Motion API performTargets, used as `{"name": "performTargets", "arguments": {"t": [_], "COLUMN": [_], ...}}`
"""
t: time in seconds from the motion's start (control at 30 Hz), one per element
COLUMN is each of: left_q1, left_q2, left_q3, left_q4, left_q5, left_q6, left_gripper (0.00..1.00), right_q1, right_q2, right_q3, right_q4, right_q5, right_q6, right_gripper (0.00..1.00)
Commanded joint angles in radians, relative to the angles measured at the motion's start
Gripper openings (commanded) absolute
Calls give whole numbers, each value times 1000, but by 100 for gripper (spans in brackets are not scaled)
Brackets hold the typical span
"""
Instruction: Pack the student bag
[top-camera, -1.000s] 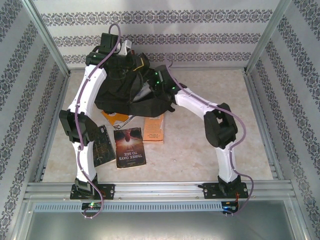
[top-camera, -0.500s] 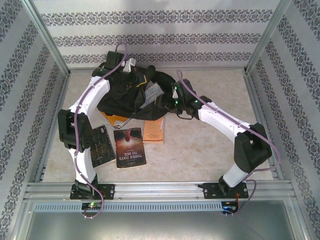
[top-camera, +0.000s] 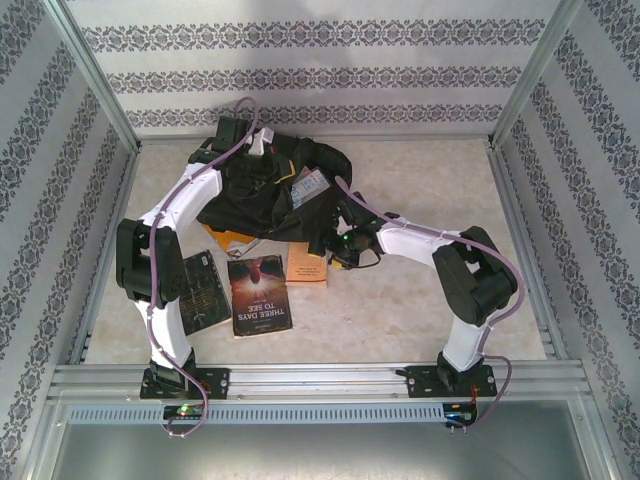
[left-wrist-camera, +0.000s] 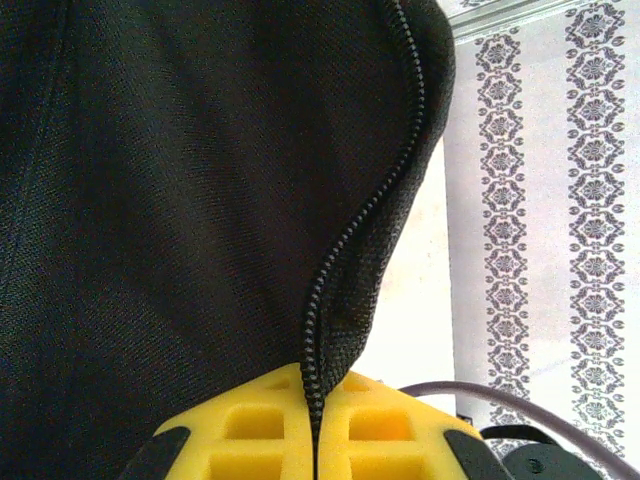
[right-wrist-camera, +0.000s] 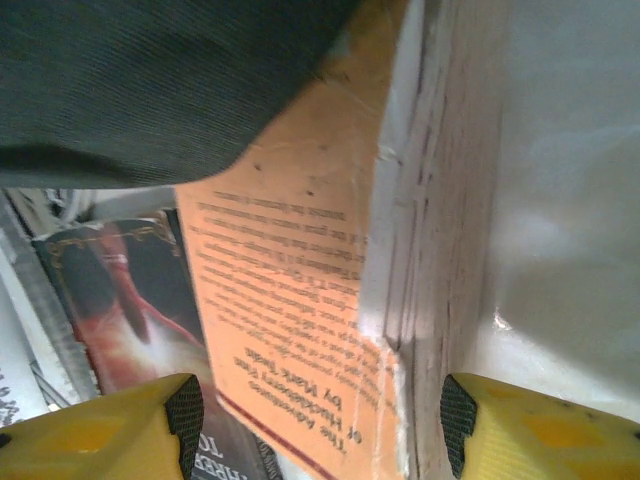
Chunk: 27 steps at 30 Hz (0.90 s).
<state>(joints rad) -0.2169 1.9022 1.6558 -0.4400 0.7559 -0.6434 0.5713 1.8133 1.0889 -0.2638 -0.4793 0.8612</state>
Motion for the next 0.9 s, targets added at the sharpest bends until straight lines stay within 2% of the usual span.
{"name": "performTargets", "arguments": {"t": [0.0,0.07,0.2,0.27,0.43,0.57,0.7,0.87], "left_q1": [-9,-13,-55,-81,-120,-153,-176,-200], "left_q2": [-35,-33,-85,-141,-301,-396,-408,-354], "left_q3": [-10,8,32,6,-174,-364,-530,-676], "left_q4": [4,-26,-127,-144,-125,-75,15,157], "left_q5": [15,11,-66,-105,-138,-179,-213,-228], "left_q6": [13,25,77,92,86,62,4,-70], "left_gripper": [0,2,34,45,59,62,60,48], "right_q1": [2,-2,-14,-21,-37,-39,-41,-34], "right_q2": [12,10,-8,-23,-40,-30,-13,-6], "right_q3": [32,31,25,14,-26,-41,-52,-71], "right_q4": [-33,-45,-71,-75,-43,-10,34,79], "right_q5": [9,21,50,59,32,12,-2,-18], "right_q6": [-12,-26,-48,-63,-67,-66,-52,-41], "right_gripper": [66,66,66,66,66,66,64,61]}}
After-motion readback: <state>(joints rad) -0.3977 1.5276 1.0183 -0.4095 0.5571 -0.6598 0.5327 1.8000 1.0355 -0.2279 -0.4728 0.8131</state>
